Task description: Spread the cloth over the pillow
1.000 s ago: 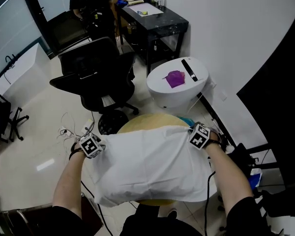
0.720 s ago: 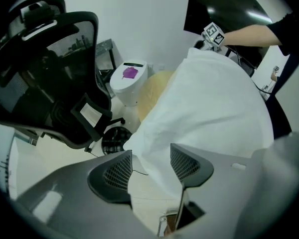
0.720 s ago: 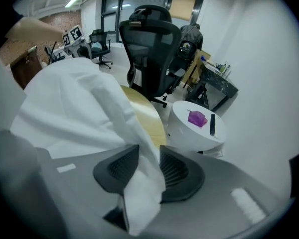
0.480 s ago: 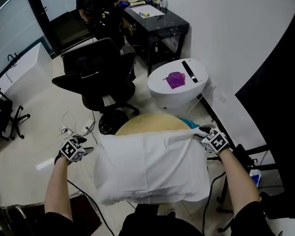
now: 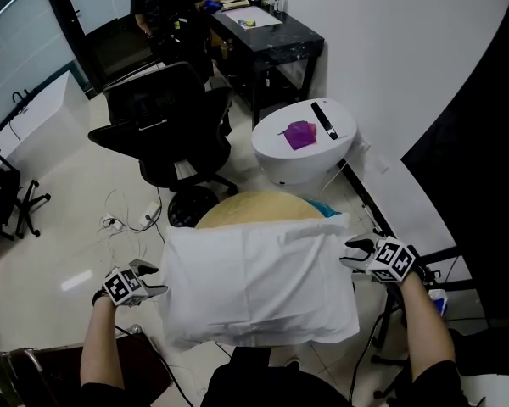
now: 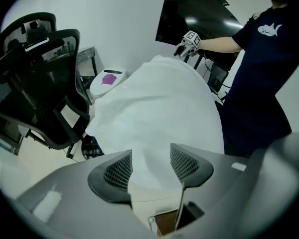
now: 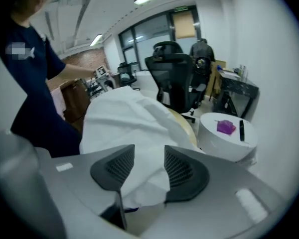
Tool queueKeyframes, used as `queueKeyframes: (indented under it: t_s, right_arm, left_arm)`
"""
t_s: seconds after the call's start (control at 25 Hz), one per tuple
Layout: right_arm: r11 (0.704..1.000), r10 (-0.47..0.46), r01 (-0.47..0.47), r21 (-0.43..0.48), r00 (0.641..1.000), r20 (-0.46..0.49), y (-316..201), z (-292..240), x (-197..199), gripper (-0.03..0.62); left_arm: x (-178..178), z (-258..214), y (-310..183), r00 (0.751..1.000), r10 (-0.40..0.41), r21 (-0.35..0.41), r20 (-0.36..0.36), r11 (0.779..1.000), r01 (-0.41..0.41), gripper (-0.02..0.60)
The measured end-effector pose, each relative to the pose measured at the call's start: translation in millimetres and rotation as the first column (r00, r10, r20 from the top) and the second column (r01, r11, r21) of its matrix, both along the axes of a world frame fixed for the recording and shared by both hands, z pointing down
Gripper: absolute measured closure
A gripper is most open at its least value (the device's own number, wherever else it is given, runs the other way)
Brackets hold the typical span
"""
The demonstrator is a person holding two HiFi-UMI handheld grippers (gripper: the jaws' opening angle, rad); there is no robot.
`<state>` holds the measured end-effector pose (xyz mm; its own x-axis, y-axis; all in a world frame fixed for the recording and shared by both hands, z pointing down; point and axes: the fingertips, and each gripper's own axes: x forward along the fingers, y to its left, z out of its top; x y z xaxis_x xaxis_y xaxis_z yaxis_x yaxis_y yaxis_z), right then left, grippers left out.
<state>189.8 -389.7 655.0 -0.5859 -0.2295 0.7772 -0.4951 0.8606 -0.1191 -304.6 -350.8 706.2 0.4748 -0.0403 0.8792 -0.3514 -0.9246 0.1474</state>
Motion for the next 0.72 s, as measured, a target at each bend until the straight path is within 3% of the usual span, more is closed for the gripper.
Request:
queueKeyframes:
  t_s: [0.08, 0.2, 0.28, 0.4, 0.52, 0.56, 0.6, 0.72]
  right_arm:
    - [0.994, -0.107, 0.108, 0.016, 0.994, -0.030, 29.8, -4.3, -13.7, 0.396]
    - [0.984, -0.176, 0.176, -0.007, 0.983, -0.058, 60.5, 8.0, -27.8, 0.396]
    - [0.983, -0.182, 0.181, -0.019, 0.978, -0.102, 66.6, 24.4, -32.0, 0.397]
    - [0.985, -0.172, 0.174, -0.002, 0.971, -0.163, 65.0, 43.1, -36.7, 0.406]
    - [0.982, -0.169, 0.182, 0.053, 0.968, -0.188, 62.9, 42.2, -42.5, 0.502]
    - [0.982, -0.158, 0.174, 0.070, 0.970, -0.185, 62.8, 38.6, -42.1, 0.565]
    - [0.983, -0.144, 0.161, 0.084, 0.973, -0.179, 63.1, 34.5, -40.4, 0.583]
    - [0.985, -0.107, 0.126, 0.119, 0.982, -0.153, 64.8, 21.3, -33.6, 0.585]
  left_arm:
    - [6.9, 3.1, 10.4, 0.999, 0.035, 0.024, 0.000, 0.999, -0.035, 0.350]
    - [15.1, 12.7, 16.9, 0.999, 0.044, 0.044, 0.004, 0.998, -0.044, 0.367]
    - [19.4, 18.1, 19.2, 0.999, 0.046, 0.035, 0.000, 0.998, -0.046, 0.392]
    - [26.1, 22.8, 25.3, 0.998, 0.067, 0.018, -0.002, 0.998, -0.067, 0.481]
    - [31.3, 24.3, 32.9, 0.995, 0.098, 0.008, 0.012, 0.995, -0.099, 0.581]
    - [32.2, 23.9, 34.6, 0.994, 0.107, 0.012, 0.018, 0.994, -0.107, 0.579]
    - [32.2, 22.5, 35.5, 0.994, 0.111, 0.020, 0.023, 0.994, -0.111, 0.577]
    - [27.8, 12.9, 33.8, 0.994, 0.107, 0.059, 0.030, 0.992, -0.109, 0.571]
